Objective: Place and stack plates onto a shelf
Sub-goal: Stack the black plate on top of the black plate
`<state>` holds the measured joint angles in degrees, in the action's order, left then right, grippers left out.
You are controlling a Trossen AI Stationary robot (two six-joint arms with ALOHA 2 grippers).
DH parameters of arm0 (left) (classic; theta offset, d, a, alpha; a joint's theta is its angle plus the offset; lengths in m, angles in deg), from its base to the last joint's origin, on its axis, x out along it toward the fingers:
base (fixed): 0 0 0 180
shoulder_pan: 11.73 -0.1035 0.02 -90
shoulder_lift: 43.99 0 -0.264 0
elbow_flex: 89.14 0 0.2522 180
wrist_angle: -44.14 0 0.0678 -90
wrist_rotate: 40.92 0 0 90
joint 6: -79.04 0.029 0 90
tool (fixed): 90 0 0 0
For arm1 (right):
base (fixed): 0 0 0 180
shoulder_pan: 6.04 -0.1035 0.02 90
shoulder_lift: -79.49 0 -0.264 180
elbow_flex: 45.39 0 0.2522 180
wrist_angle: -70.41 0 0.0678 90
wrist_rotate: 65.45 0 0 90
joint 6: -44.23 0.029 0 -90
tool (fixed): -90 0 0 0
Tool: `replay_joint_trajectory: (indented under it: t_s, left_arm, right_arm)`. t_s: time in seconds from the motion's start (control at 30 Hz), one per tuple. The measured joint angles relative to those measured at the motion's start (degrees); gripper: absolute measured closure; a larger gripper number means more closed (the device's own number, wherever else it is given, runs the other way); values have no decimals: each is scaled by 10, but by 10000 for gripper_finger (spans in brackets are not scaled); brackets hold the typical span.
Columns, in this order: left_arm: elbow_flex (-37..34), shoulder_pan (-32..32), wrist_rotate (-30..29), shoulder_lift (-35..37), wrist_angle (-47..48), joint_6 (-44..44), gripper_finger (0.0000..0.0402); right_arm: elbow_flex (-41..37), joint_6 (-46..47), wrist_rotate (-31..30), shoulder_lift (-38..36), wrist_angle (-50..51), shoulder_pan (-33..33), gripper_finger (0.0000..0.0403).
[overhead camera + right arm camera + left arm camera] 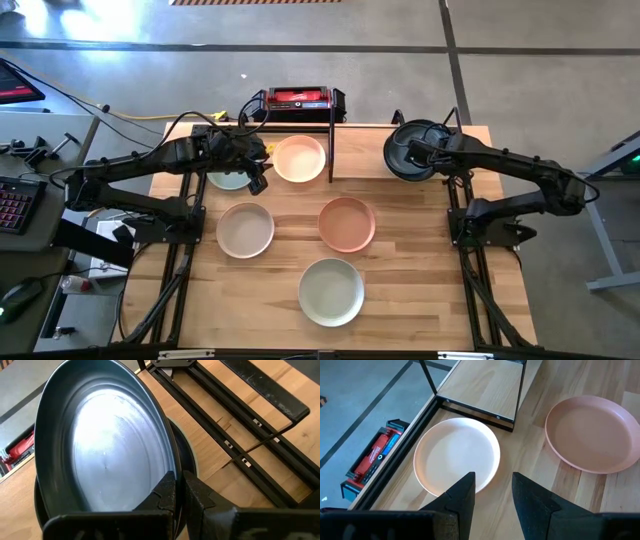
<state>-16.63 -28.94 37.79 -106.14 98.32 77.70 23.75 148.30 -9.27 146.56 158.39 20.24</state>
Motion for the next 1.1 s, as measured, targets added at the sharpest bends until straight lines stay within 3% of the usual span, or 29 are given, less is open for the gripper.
replay_joint_trajectory:
  t_s: [1.1]
  left_arm:
    - [0,0,0,0,0,0,282]
  right_arm:
    - [0,-1,20,0,-1,0,402]
